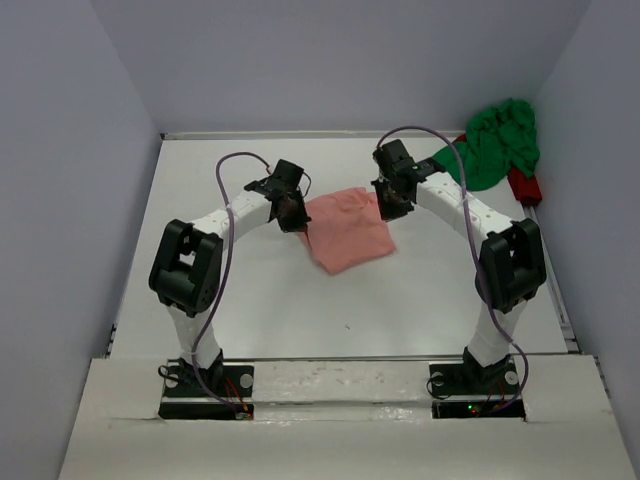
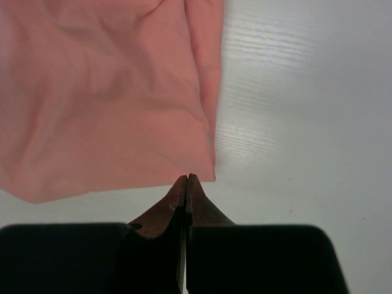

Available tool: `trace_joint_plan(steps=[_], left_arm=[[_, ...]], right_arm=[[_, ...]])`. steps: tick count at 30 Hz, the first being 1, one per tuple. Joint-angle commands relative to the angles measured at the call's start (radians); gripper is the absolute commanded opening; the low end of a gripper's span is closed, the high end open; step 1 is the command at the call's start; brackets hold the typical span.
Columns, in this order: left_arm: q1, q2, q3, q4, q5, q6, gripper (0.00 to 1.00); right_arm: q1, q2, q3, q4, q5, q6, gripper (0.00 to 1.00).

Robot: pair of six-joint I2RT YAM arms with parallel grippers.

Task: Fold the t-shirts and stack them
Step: Smooth out wrinkles on the folded tshirt, then put the neatly folded tshirt into the corner of the board with the left arm

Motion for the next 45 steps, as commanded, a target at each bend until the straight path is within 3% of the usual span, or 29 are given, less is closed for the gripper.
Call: trace_joint_plan(steps=[1, 26, 36, 41, 45], left_arm=[[-0.008, 0.015, 0.062, 0.068, 0.130, 0.031, 0.00], [0.002, 0.356, 0.387, 0.002, 0.195, 0.058, 0.00], [0.027, 0.514, 0.569, -0.050, 0.262, 0.098, 0.00], [0.028, 0.541, 0.638, -0.076, 0.275, 0.115, 0.00], [0.028, 0.493, 0.593, -0.073, 0.249, 0.112, 0.00]], right_arm=[[0.000, -0.024, -0.010, 0.076, 0.000, 0.012, 0.00], [0.000, 0.131, -0.139, 0.168, -0.078, 0.057, 0.00], [0.097, 0.140, -0.236, 0.207, -0.111, 0.121, 0.00], [0.140, 0.156, -0.231, 0.207, -0.104, 0.141, 0.00], [0.140, 0.154, -0.218, 0.202, -0.075, 0.138, 0.00]])
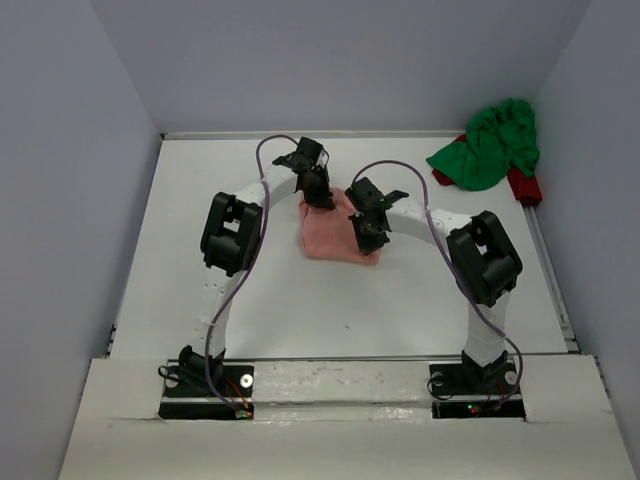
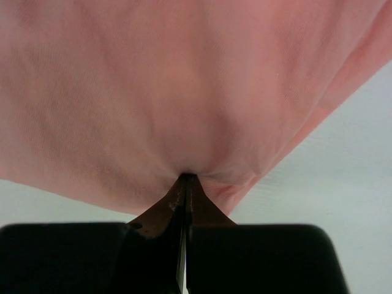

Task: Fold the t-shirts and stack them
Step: Put the neatly folded tshirt into the corner of the board with the left arm

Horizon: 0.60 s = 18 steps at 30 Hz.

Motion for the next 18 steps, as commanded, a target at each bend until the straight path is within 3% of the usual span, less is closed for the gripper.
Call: trace_joint_plan(steps=[1, 12, 13, 16, 18], left_arm=[[0.006, -0.058, -0.025, -0.032, -0.015, 0.023, 0.00], [0.000, -0.363, -0.290, -0.003, -0.178, 0.015, 0.03], [0.000, -0.381, -0.301, -0.003, -0.189, 0.017, 0.06], [0.002, -0.408, -0.311, -0.003, -0.215, 0.035, 0.26], [0.002, -0.399, -0.283, -0.024, -0.221, 0.038, 0.31]], right_arm=[[0.013, 0.032, 0.006, -0.001, 0.034, 0.016, 0.00], [0.013, 0.011, 0.152, -0.093, 0.163, -0.015, 0.00], [0.013, 0.008, 0.160, -0.096, 0.167, -0.019, 0.00], [0.013, -0.004, 0.210, -0.140, 0.178, -0.025, 0.00], [0.013, -0.020, 0.215, -0.150, 0.183, -0.024, 0.00]])
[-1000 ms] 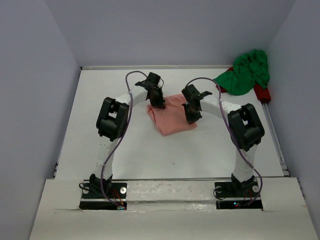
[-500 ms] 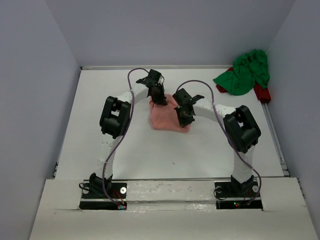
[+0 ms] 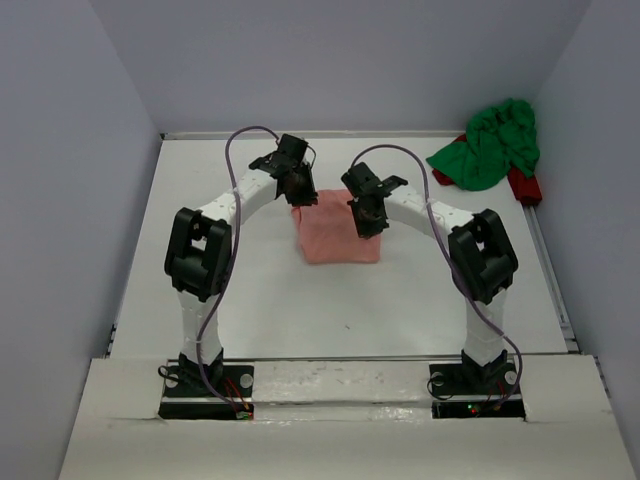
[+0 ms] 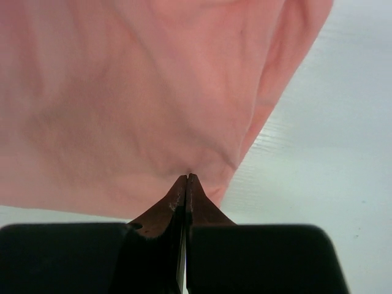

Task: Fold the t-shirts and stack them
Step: Put the neatly folded tshirt into the corner of the board with the left arm

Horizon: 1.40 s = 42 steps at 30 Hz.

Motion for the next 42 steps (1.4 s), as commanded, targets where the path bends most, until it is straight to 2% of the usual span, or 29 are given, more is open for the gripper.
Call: trace_joint_plan(steps=[1, 7, 8, 10, 12, 17, 21, 27, 31, 35, 42], left_arm=[[0.000, -0.046, 0.027, -0.029, -0.049, 0.025, 0.33], [0.002, -0.137, -0.065, 0.000, -0.058, 0.018, 0.56], [0.006, -0.149, -0.076, 0.000, -0.056, 0.016, 0.62], [0.026, -0.160, -0.130, 0.032, 0.005, 0.019, 0.66], [0.054, -0.184, -0.215, 0.077, 0.084, 0.019, 0.68], [0.127, -0.246, -0.340, 0.161, 0.192, 0.024, 0.73], [0.195, -0.260, -0.445, 0.227, 0.290, 0.019, 0.75], [0.236, -0.185, -0.476, 0.293, 0.451, 0.033, 0.79], [0.239, -0.119, -0.479, 0.384, 0.603, -0.005, 0.79], [0.249, -0.074, -0.506, 0.548, 0.750, -0.089, 0.80], [0.249, 0.007, -0.470, 0.534, 0.700, -0.125, 0.80]], right_arm=[[0.017, -0.063, 0.061, -0.044, 0.043, -0.010, 0.00], [0.039, -0.235, 0.021, -0.089, 0.078, 0.029, 0.02], [0.039, -0.261, 0.008, -0.090, 0.078, 0.032, 0.19], [0.039, -0.327, -0.024, -0.095, 0.074, 0.047, 0.36], [0.039, -0.376, -0.056, -0.087, 0.054, 0.049, 0.43], [0.039, -0.540, -0.166, -0.066, 0.035, 0.042, 0.50], [0.039, -0.608, -0.212, -0.061, 0.034, 0.036, 0.50], [0.039, -0.677, -0.257, -0.056, 0.034, 0.033, 0.50], [0.039, -0.694, -0.275, -0.055, 0.034, 0.027, 0.50], [0.039, -0.715, -0.291, -0.055, 0.040, 0.019, 0.50], [0.039, -0.764, -0.259, -0.069, 0.060, 0.003, 0.51]])
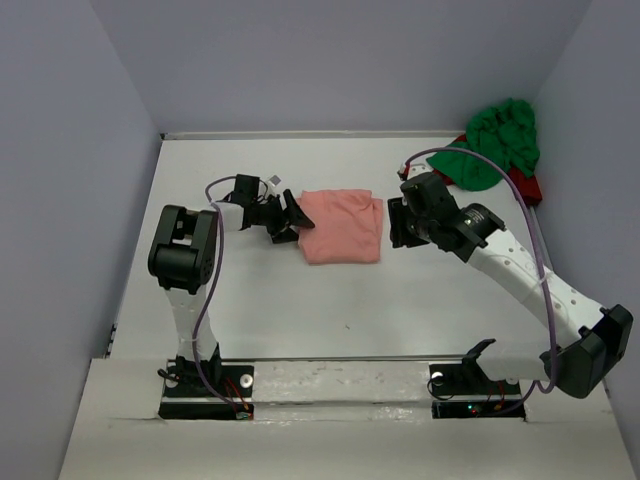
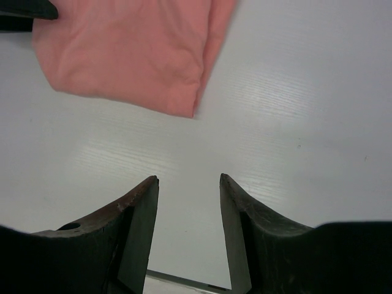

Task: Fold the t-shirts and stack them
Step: Put the neatly folded tshirt into the corner of the board with the left arm

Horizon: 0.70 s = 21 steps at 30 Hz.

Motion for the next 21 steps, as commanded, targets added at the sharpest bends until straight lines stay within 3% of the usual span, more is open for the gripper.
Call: trace_joint_plan(steps=[1, 21], left_arm=[[0.006, 0.025, 0.028, 0.002, 0.004, -0.025, 0.79], [-0.078, 0.174, 0.137, 0.008, -0.018, -0.058, 0.75]], right_arm=[[0.004, -0.053, 0.029, 0.008, 0.021, -0.024, 0.51], [0.004, -0.024, 0.014, 0.013, 0.013, -0.013, 0.51]])
